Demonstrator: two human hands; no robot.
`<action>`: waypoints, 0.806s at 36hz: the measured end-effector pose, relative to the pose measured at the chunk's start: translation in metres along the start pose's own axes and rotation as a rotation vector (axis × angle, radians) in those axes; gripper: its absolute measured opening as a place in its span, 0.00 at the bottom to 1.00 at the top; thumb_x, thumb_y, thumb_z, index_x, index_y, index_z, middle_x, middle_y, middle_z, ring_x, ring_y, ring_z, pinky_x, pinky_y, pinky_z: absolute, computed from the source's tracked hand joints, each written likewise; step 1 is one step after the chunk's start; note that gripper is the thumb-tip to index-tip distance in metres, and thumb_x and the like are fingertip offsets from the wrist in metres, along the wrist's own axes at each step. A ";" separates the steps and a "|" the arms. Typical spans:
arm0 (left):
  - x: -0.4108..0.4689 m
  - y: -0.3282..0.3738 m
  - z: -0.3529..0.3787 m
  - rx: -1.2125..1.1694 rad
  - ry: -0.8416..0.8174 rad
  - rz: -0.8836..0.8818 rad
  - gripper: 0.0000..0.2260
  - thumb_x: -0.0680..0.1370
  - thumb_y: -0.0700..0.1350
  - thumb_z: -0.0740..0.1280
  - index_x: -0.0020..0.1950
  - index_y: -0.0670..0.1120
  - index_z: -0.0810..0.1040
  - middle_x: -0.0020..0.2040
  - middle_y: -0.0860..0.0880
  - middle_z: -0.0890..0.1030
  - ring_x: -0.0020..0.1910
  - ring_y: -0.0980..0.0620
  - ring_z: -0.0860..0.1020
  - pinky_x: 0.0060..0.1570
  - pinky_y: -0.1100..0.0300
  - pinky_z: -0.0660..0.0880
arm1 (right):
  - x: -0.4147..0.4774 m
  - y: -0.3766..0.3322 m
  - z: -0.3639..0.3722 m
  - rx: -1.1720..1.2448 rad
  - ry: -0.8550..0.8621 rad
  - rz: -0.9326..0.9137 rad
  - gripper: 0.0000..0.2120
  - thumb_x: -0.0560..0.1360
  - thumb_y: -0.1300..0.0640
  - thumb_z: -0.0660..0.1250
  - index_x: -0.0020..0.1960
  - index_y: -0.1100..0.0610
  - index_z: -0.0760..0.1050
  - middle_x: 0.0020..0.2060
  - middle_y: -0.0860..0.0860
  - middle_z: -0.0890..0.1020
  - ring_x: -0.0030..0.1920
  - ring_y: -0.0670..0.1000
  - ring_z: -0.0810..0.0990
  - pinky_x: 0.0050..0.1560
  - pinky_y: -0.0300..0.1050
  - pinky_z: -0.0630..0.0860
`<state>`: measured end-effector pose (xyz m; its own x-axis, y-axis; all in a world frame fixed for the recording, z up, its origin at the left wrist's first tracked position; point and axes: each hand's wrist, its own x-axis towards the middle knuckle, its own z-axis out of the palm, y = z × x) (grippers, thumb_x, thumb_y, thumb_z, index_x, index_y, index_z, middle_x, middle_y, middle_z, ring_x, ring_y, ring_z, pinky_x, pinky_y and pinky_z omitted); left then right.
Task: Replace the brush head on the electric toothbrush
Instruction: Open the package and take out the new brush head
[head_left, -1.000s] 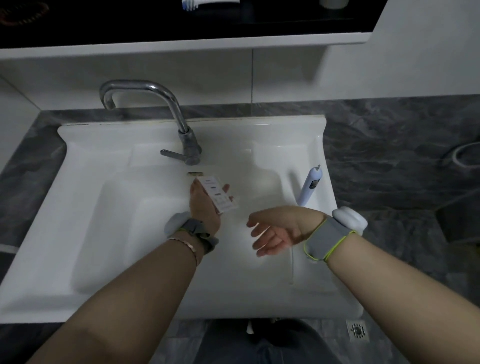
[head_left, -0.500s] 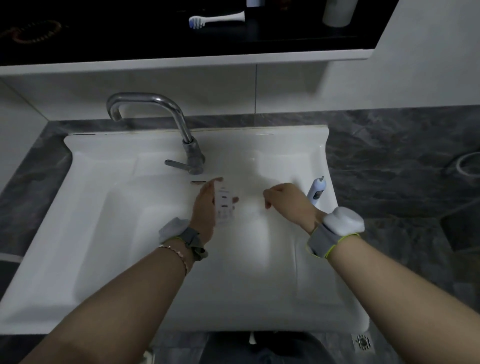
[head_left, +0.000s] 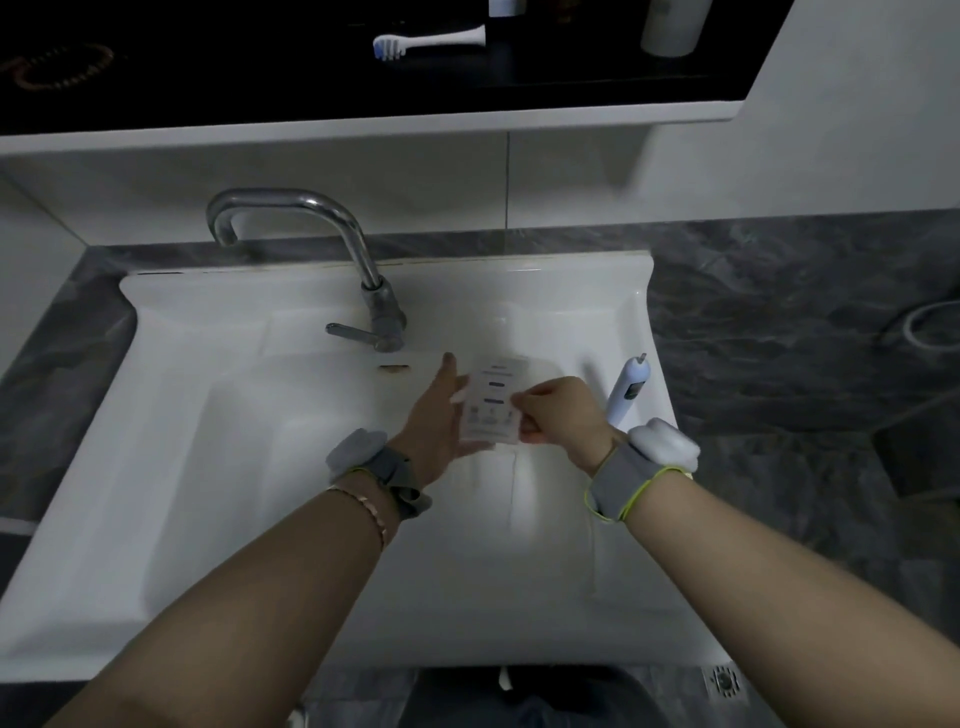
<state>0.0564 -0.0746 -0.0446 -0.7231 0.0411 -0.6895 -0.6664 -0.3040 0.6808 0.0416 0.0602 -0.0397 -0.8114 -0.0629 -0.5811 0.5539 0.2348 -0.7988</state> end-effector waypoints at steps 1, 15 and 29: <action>0.001 -0.003 0.001 0.127 0.031 0.035 0.19 0.77 0.60 0.57 0.54 0.47 0.75 0.49 0.43 0.80 0.49 0.43 0.79 0.50 0.50 0.78 | 0.000 0.001 -0.001 0.026 0.011 0.014 0.12 0.76 0.67 0.63 0.54 0.75 0.76 0.28 0.56 0.75 0.17 0.44 0.76 0.23 0.34 0.77; 0.007 -0.015 -0.017 0.187 0.041 0.172 0.13 0.79 0.50 0.59 0.52 0.42 0.77 0.38 0.48 0.81 0.28 0.55 0.79 0.26 0.65 0.74 | -0.006 -0.002 -0.009 0.438 -0.366 0.193 0.09 0.76 0.72 0.59 0.40 0.67 0.76 0.23 0.55 0.84 0.25 0.49 0.84 0.29 0.38 0.82; 0.006 -0.025 -0.019 0.294 0.128 0.272 0.12 0.80 0.49 0.58 0.42 0.46 0.75 0.37 0.49 0.79 0.32 0.52 0.78 0.25 0.66 0.77 | -0.006 0.012 0.003 0.281 -0.210 0.076 0.14 0.74 0.68 0.67 0.58 0.71 0.74 0.26 0.54 0.84 0.24 0.46 0.83 0.31 0.37 0.82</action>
<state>0.0725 -0.0851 -0.0701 -0.8637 -0.1276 -0.4876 -0.4914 -0.0021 0.8710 0.0532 0.0607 -0.0462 -0.7259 -0.2606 -0.6365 0.6646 -0.0278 -0.7467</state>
